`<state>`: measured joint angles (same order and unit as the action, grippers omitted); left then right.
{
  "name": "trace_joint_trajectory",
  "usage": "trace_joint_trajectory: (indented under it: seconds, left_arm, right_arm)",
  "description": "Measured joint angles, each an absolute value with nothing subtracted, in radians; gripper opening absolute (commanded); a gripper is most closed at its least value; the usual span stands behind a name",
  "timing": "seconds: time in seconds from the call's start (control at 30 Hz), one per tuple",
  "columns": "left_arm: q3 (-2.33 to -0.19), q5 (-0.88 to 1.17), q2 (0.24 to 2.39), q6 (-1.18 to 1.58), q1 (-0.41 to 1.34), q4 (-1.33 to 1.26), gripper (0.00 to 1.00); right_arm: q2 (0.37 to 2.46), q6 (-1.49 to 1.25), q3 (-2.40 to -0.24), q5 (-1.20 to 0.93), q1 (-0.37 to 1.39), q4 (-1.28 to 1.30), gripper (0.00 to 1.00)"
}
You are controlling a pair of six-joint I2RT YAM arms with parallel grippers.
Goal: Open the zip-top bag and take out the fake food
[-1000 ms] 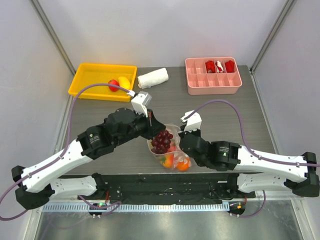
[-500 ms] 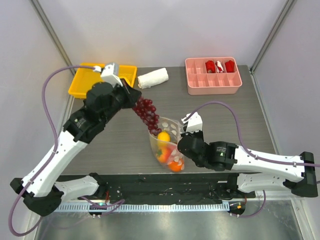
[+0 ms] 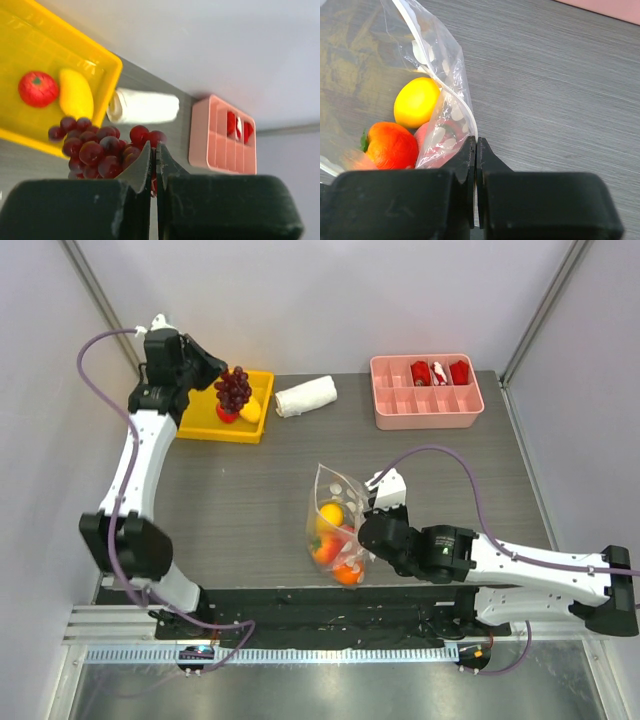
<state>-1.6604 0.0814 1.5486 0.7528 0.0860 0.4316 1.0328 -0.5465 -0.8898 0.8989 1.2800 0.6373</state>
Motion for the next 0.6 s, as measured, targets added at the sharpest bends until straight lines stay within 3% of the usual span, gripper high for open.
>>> trace_joint_trajectory:
  seconds: [0.37,0.53,0.6]
  left_arm:
    - [-2.097,0.162,2.17,0.88,-0.121,0.332,0.0]
    - [-2.139,0.199,2.347,1.008,-0.171,0.228,0.0]
    - [-2.139,0.213,2.399,1.061,-0.188,0.189,0.1]
  right_arm:
    - [1.005,-0.561,-0.889,0.861,1.28,0.638,0.01]
    - [1.005,-0.571,-0.889,0.842,1.28,0.64,0.01]
    - [1.001,-0.575,-0.889,0.838,1.28,0.645,0.01]
